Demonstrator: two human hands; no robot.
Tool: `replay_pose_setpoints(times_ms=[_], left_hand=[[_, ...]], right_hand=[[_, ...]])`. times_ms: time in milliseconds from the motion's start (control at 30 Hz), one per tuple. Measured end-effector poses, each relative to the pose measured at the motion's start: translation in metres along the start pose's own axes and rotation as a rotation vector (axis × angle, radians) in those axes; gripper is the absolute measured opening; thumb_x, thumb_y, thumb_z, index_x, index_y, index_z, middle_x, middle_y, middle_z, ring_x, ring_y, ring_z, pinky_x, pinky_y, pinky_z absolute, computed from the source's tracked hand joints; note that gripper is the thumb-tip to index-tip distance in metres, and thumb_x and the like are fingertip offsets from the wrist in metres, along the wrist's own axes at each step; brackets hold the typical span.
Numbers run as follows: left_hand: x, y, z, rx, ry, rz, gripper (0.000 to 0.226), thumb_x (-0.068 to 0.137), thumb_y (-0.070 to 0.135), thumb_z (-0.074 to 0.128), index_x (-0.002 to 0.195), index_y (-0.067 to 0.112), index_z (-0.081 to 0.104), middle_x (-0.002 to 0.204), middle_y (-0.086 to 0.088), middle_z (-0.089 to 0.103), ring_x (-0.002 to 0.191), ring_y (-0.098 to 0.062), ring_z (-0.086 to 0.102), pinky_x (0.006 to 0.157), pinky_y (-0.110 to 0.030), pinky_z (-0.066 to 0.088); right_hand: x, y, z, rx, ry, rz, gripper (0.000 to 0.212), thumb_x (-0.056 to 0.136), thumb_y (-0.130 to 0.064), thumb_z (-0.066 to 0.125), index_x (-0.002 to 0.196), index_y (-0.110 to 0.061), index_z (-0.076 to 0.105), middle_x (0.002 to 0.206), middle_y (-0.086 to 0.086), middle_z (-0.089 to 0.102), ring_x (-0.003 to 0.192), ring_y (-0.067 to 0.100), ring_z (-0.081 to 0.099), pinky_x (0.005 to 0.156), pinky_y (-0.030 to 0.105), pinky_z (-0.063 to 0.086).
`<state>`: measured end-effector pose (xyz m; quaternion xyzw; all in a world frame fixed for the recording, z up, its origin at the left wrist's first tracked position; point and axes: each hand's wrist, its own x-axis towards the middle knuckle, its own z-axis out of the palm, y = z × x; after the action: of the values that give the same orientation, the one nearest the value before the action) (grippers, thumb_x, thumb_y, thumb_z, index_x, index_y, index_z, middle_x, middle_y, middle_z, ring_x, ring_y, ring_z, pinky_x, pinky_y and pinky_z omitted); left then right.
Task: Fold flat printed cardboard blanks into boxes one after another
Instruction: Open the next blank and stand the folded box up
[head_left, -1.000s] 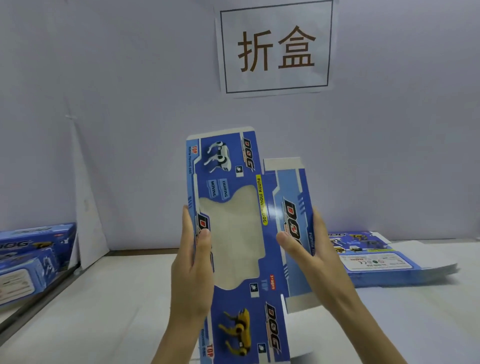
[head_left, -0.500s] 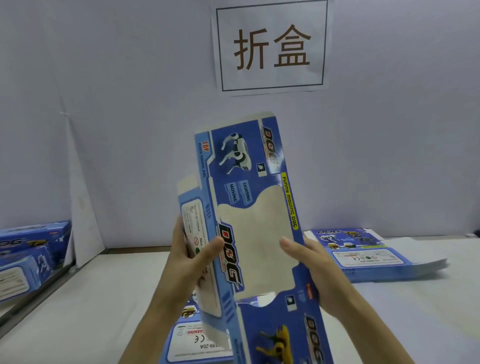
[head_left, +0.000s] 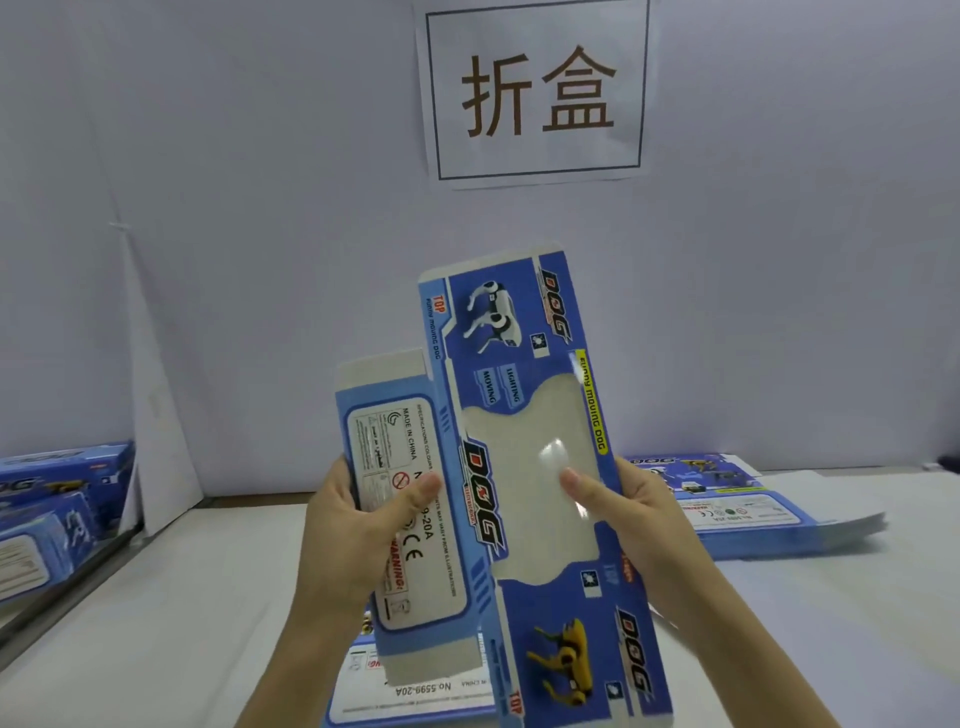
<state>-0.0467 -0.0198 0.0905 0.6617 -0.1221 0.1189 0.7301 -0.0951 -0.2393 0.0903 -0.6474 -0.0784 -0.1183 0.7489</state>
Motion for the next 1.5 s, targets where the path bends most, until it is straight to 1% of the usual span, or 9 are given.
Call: replay_pose_setpoints(times_ms=[600, 1000, 1067, 1133, 1200, 1233, 1300, 1400, 1500], left_hand=[[-0.005, 0.003, 0.006, 0.026, 0.024, 0.026, 0.048, 0.059, 0.037, 0.075, 0.103, 0.028, 0.057, 0.092, 0.002, 0.074, 0.074, -0.02, 0.073, 0.062, -0.043, 0.06], [-0.001, 0.0, 0.003, 0.07, 0.055, 0.063, 0.052, 0.058, 0.042, 0.073, 0.104, 0.03, 0.053, 0.097, 0.001, 0.073, 0.074, -0.015, 0.072, 0.051, -0.025, 0.056], [-0.004, -0.002, 0.012, 0.179, 0.075, 0.067, 0.062, 0.069, 0.043, 0.069, 0.125, 0.035, 0.043, 0.126, 0.006, 0.059, 0.096, -0.01, 0.066, 0.06, -0.017, 0.053], [-0.014, -0.003, 0.026, 0.364, 0.101, 0.137, 0.077, 0.079, 0.047, 0.061, 0.145, 0.042, 0.021, 0.144, 0.009, 0.032, 0.122, 0.002, 0.038, 0.086, -0.01, 0.045], [-0.026, -0.003, 0.038, 0.388, -0.001, 0.261, 0.074, 0.078, 0.061, 0.056, 0.142, 0.05, 0.021, 0.151, 0.016, 0.024, 0.129, 0.014, 0.025, 0.105, -0.018, 0.03], [-0.031, -0.002, 0.043, 0.305, -0.103, 0.263, 0.074, 0.076, 0.066, 0.059, 0.141, 0.05, 0.028, 0.149, 0.019, 0.032, 0.13, 0.013, 0.031, 0.106, -0.026, 0.035], [-0.035, 0.001, 0.048, 0.039, -0.238, 0.135, 0.081, 0.065, 0.073, 0.067, 0.135, 0.041, 0.043, 0.131, 0.017, 0.057, 0.117, -0.003, 0.057, 0.091, -0.031, 0.051], [-0.028, 0.002, 0.04, -0.167, -0.079, 0.032, 0.06, 0.067, 0.064, 0.069, 0.112, 0.026, 0.063, 0.096, 0.004, 0.074, 0.086, -0.016, 0.072, 0.061, -0.025, 0.057], [-0.015, 0.003, 0.024, -0.128, 0.0, 0.029, 0.037, 0.075, 0.044, 0.061, 0.102, 0.018, 0.065, 0.081, 0.001, 0.075, 0.075, -0.019, 0.073, 0.052, -0.027, 0.056]], right_hand=[[-0.001, -0.005, -0.002, 0.021, 0.001, -0.001, 0.039, 0.072, -0.032, 0.067, 0.106, -0.014, 0.063, 0.092, 0.008, 0.075, 0.077, 0.026, 0.074, 0.054, 0.027, 0.057], [-0.002, -0.001, 0.005, 0.024, 0.007, -0.01, 0.034, 0.078, -0.031, 0.064, 0.108, -0.015, 0.063, 0.092, 0.007, 0.075, 0.078, 0.025, 0.074, 0.054, 0.027, 0.057], [-0.001, -0.001, 0.01, -0.02, 0.039, -0.081, 0.033, 0.08, -0.03, 0.062, 0.109, -0.015, 0.064, 0.092, 0.003, 0.076, 0.08, 0.021, 0.073, 0.057, 0.025, 0.057], [-0.001, 0.003, 0.018, -0.151, 0.109, -0.223, 0.023, 0.084, -0.027, 0.062, 0.106, -0.022, 0.066, 0.09, -0.007, 0.075, 0.081, 0.011, 0.072, 0.061, 0.019, 0.054], [-0.004, 0.008, 0.033, -0.29, 0.109, -0.354, 0.027, 0.089, -0.021, 0.065, 0.115, -0.029, 0.064, 0.098, -0.018, 0.072, 0.091, 0.0, 0.067, 0.074, 0.014, 0.051], [-0.006, 0.011, 0.04, -0.327, 0.057, -0.4, 0.036, 0.09, -0.021, 0.066, 0.124, -0.031, 0.059, 0.113, -0.018, 0.067, 0.105, -0.002, 0.062, 0.084, 0.014, 0.049], [-0.011, 0.016, 0.05, -0.413, -0.088, -0.434, 0.048, 0.087, -0.037, 0.062, 0.133, -0.043, 0.051, 0.14, -0.019, 0.046, 0.129, -0.003, 0.043, 0.098, 0.018, 0.044], [-0.015, 0.011, 0.052, -0.56, -0.198, -0.425, 0.046, 0.085, -0.054, 0.052, 0.131, -0.058, 0.045, 0.145, -0.03, 0.034, 0.138, -0.004, 0.027, 0.104, 0.033, 0.045], [-0.008, 0.004, 0.038, -0.675, 0.07, -0.526, 0.056, 0.091, -0.039, 0.059, 0.138, -0.048, 0.029, 0.147, -0.023, 0.033, 0.136, -0.009, 0.026, 0.111, 0.013, 0.027]])
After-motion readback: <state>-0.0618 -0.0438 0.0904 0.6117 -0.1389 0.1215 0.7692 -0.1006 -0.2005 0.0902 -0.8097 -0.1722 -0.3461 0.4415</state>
